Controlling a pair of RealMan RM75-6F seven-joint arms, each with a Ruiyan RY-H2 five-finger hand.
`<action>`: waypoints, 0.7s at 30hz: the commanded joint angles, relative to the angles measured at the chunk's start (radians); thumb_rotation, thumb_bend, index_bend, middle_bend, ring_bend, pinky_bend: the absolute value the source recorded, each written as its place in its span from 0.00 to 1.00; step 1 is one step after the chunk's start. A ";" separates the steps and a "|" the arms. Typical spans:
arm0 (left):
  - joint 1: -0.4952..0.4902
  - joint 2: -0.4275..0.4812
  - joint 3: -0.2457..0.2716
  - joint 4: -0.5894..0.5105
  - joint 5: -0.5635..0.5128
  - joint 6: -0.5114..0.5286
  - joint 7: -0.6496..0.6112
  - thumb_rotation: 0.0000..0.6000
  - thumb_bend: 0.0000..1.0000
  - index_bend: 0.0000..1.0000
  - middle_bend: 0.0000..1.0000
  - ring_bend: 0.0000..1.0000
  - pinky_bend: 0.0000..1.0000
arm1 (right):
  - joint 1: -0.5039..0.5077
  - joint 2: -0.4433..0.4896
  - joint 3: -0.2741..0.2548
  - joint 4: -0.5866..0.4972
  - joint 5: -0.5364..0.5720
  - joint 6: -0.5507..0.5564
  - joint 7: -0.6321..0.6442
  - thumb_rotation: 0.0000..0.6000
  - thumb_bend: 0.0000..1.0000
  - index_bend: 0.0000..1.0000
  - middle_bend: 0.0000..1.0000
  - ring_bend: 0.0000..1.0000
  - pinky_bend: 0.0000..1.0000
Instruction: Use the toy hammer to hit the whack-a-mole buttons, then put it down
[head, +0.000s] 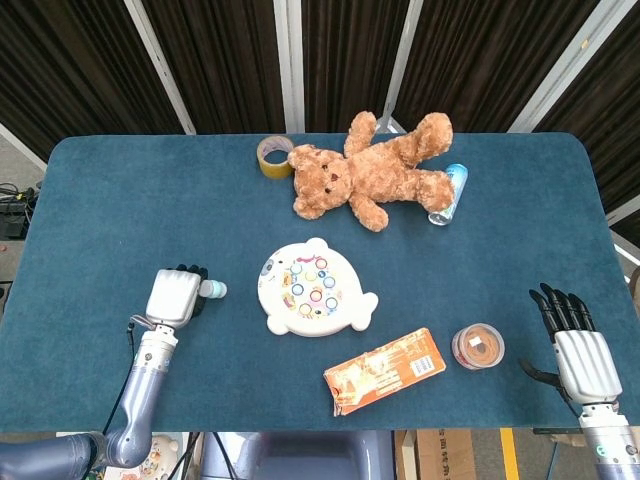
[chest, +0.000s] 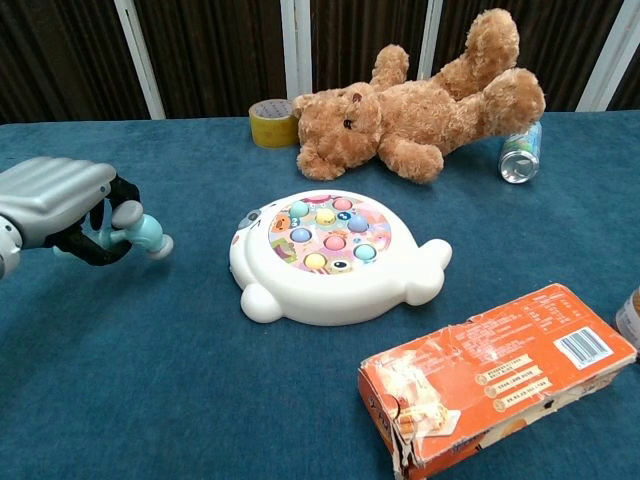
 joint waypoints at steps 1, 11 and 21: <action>-0.012 0.015 0.007 -0.012 0.033 -0.005 -0.009 1.00 0.54 0.68 0.54 0.47 0.63 | 0.000 0.000 0.000 0.000 -0.001 0.000 0.000 1.00 0.19 0.00 0.00 0.00 0.00; -0.102 0.011 -0.087 -0.109 -0.009 -0.041 0.086 1.00 0.55 0.68 0.54 0.48 0.63 | 0.000 0.001 0.001 -0.002 0.005 -0.003 0.004 1.00 0.19 0.00 0.00 0.00 0.00; -0.262 -0.041 -0.200 -0.147 -0.177 -0.085 0.301 1.00 0.55 0.68 0.54 0.47 0.63 | 0.004 0.005 0.004 -0.004 0.017 -0.016 0.019 1.00 0.19 0.00 0.00 0.00 0.00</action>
